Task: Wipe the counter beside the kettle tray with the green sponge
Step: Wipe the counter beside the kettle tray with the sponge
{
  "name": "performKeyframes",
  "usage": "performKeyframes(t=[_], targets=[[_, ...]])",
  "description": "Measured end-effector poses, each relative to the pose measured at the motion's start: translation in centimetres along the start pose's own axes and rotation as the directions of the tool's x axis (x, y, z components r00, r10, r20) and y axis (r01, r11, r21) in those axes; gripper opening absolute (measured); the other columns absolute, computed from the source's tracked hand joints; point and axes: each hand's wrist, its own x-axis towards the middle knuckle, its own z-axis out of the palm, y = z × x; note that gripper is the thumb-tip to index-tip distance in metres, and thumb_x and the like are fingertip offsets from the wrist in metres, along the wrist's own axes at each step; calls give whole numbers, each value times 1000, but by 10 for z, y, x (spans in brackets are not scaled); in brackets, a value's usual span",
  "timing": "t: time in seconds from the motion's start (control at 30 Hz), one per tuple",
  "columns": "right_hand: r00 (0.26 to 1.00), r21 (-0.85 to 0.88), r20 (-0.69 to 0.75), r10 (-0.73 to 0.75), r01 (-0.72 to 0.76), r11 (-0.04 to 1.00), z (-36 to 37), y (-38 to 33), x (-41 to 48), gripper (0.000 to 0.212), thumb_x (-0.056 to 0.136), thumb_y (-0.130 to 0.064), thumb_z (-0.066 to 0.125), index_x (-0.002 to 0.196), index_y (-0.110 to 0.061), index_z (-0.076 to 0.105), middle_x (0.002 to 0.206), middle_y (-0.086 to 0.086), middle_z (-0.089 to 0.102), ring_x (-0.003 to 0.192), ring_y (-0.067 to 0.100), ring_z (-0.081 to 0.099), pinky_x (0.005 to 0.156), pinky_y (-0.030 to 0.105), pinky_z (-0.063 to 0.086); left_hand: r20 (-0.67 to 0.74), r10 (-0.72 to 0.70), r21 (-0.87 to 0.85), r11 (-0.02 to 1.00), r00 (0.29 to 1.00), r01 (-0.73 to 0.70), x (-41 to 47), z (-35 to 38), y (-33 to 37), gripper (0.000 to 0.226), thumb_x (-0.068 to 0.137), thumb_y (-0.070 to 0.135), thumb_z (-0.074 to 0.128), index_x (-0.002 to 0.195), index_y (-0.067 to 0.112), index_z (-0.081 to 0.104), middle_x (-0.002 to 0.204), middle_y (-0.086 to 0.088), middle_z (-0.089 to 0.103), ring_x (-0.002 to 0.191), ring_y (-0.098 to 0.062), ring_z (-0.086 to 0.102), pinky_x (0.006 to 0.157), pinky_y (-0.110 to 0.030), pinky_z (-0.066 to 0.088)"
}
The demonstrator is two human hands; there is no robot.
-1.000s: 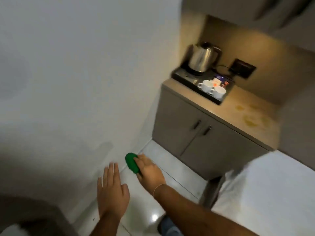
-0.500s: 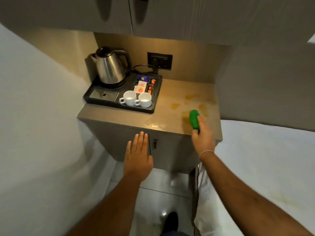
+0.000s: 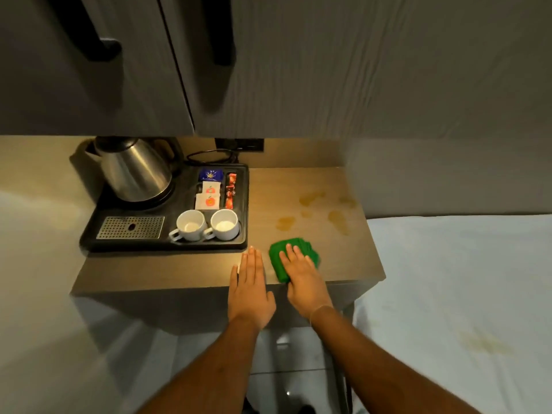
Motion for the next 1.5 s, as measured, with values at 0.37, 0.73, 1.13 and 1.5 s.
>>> performKeyframes(t=[0.37,0.73,1.13,1.5], targets=[[856,139,-185,482,-463,876,-83,87,82,67,99,-1,51,163,-14,36,176,10,18,162,33,17,133,47,17,42,19,-46,999,999,-17,4,20,-25,107,96,41,50,163,13,-30,177,-9,-29,163,-25,-26,136,-45,-4],[962,43,49,-268,266,963,-21,71,11,85,83,7,61,160,-24,41,173,-2,28,162,23,22,132,51,23,22,-99,-76,992,995,100,8,23,-13,116,89,40,58,164,11,-27,177,-10,-28,164,-25,-24,134,-46,-8],[945,44,97,-312,309,950,14,2,53,86,93,-9,58,168,-25,19,178,0,8,165,19,0,135,49,7,-55,-281,-216,940,958,263,15,15,6,125,87,33,71,165,9,-23,178,-11,-22,166,-25,-17,137,-48,0],[980,-63,19,-196,197,978,-29,11,172,81,96,0,54,167,-19,22,178,6,13,165,24,9,134,48,13,-25,-241,-104,966,970,237,20,16,18,118,87,37,62,166,7,-20,179,-15,-18,166,-30,-15,136,-51,1]])
